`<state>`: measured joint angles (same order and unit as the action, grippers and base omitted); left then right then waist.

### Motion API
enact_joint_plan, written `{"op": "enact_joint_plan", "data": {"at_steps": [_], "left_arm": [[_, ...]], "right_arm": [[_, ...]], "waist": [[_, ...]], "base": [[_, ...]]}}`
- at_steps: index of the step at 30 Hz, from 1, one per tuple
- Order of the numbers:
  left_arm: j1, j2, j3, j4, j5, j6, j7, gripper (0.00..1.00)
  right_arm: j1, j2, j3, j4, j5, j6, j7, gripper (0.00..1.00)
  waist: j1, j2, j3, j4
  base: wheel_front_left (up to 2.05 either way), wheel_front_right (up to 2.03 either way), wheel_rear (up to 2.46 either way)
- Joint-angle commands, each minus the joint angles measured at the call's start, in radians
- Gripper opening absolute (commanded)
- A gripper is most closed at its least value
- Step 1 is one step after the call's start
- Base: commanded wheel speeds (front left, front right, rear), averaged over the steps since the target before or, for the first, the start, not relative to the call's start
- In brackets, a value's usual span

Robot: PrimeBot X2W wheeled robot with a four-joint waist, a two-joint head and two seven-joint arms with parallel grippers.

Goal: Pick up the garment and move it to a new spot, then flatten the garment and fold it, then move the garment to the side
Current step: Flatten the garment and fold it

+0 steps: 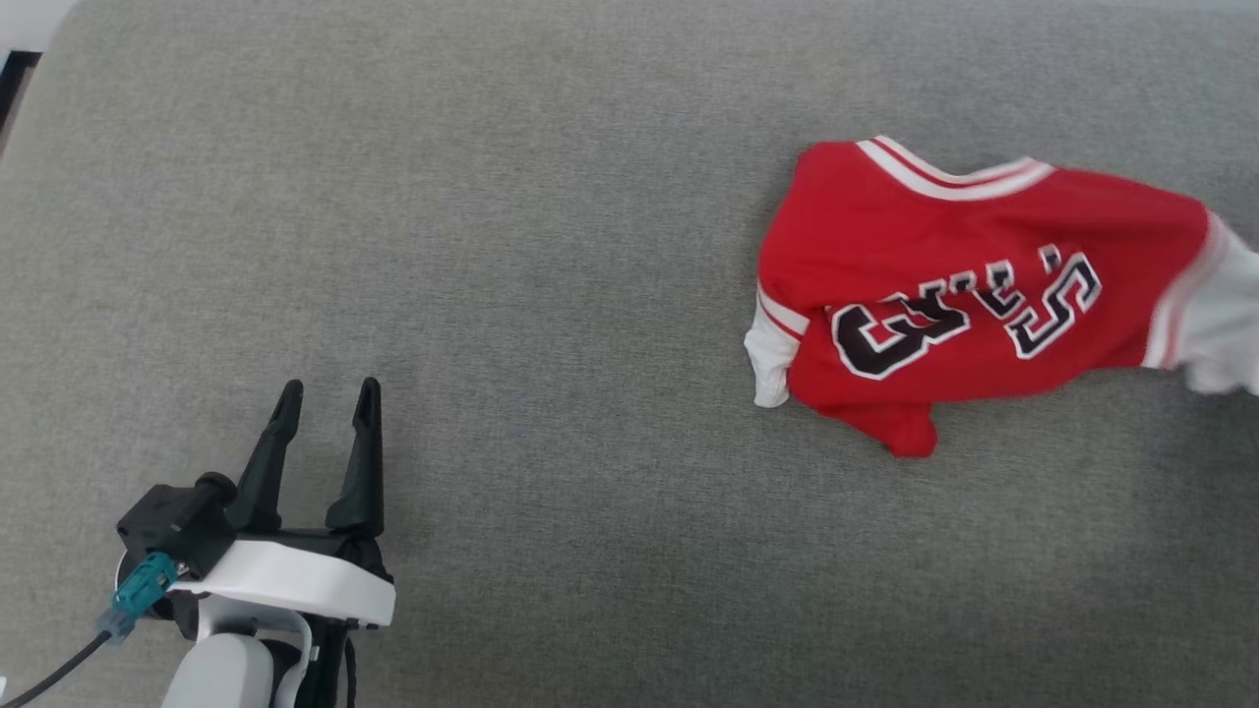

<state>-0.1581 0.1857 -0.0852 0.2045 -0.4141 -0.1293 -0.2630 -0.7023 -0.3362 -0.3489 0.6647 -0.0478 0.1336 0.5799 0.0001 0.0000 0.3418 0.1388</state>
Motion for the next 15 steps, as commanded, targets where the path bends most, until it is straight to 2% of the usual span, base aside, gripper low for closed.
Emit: {"op": "enact_joint_plan", "data": {"at_steps": [1, 7, 15], "left_arm": [[-0.012, 0.002, 0.0, -0.005, 0.0, -0.002, -0.002, 1.0], [-0.014, 0.012, -0.011, -0.013, -0.003, -0.002, -0.002, 1.0], [-0.026, 0.032, -0.019, -0.021, -0.001, -0.002, -0.002, 1.0]], "right_arm": [[0.015, -0.011, -0.009, -0.005, -0.006, -0.005, -0.004, 0.0], [0.083, -0.054, -0.16, -0.067, -0.072, -0.004, -0.014, 0.0], [0.122, 0.005, -0.276, -0.18, -0.166, -0.003, -0.023, 0.0]], "waist": [[-0.0001, 0.0, -0.001, -0.004], [-0.0001, 0.0, 0.004, -0.013], [-0.0001, 0.0, 0.002, -0.033]], "base": [[0.0, 0.0, 0.0], [0.0, 0.0, 0.0], [0.0, 0.0, 0.0]]}}
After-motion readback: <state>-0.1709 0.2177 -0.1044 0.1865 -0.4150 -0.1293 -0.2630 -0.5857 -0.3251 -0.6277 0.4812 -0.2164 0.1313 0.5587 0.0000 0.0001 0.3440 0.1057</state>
